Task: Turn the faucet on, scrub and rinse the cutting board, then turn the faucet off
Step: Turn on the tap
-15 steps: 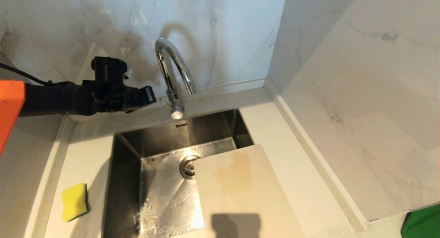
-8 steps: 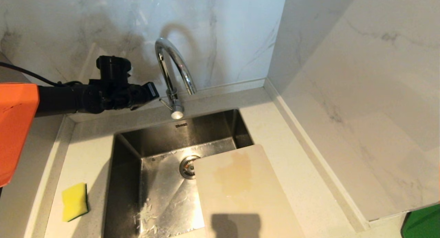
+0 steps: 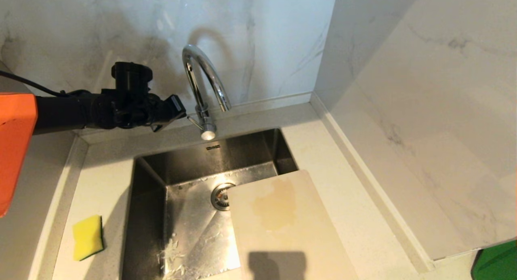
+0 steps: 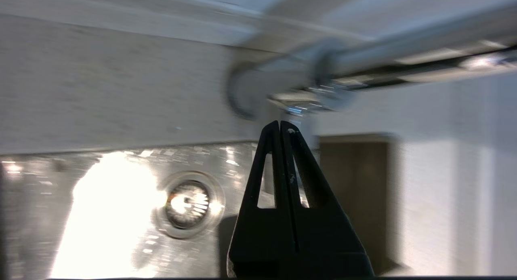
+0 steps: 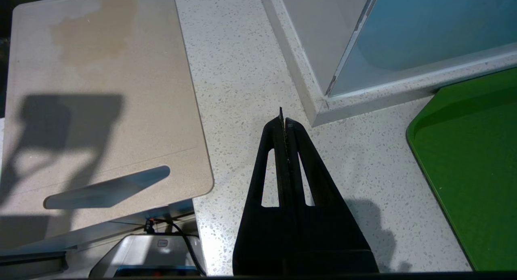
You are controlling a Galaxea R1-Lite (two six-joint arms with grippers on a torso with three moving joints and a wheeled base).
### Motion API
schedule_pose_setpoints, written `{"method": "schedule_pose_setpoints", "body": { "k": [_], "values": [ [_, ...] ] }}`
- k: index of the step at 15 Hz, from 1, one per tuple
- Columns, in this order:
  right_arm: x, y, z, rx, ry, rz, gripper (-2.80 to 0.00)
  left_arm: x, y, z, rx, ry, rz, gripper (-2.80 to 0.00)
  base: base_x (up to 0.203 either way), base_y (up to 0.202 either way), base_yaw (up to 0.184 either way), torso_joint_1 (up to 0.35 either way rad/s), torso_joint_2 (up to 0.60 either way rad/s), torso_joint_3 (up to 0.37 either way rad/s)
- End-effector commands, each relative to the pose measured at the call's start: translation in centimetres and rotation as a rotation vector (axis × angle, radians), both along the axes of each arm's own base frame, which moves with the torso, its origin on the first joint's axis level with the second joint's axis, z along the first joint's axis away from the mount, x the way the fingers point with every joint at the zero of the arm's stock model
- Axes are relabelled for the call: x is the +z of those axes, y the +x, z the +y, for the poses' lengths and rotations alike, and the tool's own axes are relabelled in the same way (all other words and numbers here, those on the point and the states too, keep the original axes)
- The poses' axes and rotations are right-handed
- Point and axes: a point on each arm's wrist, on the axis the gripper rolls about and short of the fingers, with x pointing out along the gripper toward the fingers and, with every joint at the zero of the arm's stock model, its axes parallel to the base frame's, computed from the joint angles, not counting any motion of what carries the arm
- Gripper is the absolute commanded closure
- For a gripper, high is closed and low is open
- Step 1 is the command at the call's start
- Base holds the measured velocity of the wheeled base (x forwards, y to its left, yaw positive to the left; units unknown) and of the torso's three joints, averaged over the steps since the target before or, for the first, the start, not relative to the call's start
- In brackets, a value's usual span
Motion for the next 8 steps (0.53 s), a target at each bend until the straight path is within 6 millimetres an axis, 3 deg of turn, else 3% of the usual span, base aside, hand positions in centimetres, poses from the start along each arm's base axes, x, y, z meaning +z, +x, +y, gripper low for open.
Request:
{"method": "schedule_pose_setpoints", "body": {
  "k": [1, 8],
  "values": [
    [0.0, 0.0, 0.0, 0.0, 0.0, -0.001, 0.0, 1.0, -0.6, -0.4, -0.024, -0.041, -0.009, 0.0, 0.0, 0.0, 0.0, 0.0, 0.0, 0.0],
    [0.0, 0.0, 0.0, -0.001, 0.0, 0.0, 0.0, 0.8, -0.8, -1.5, -0.054, -0.077, 0.015, 0.0, 0.0, 0.0, 0.0, 0.0, 0.0, 0.0]
  ]
}}
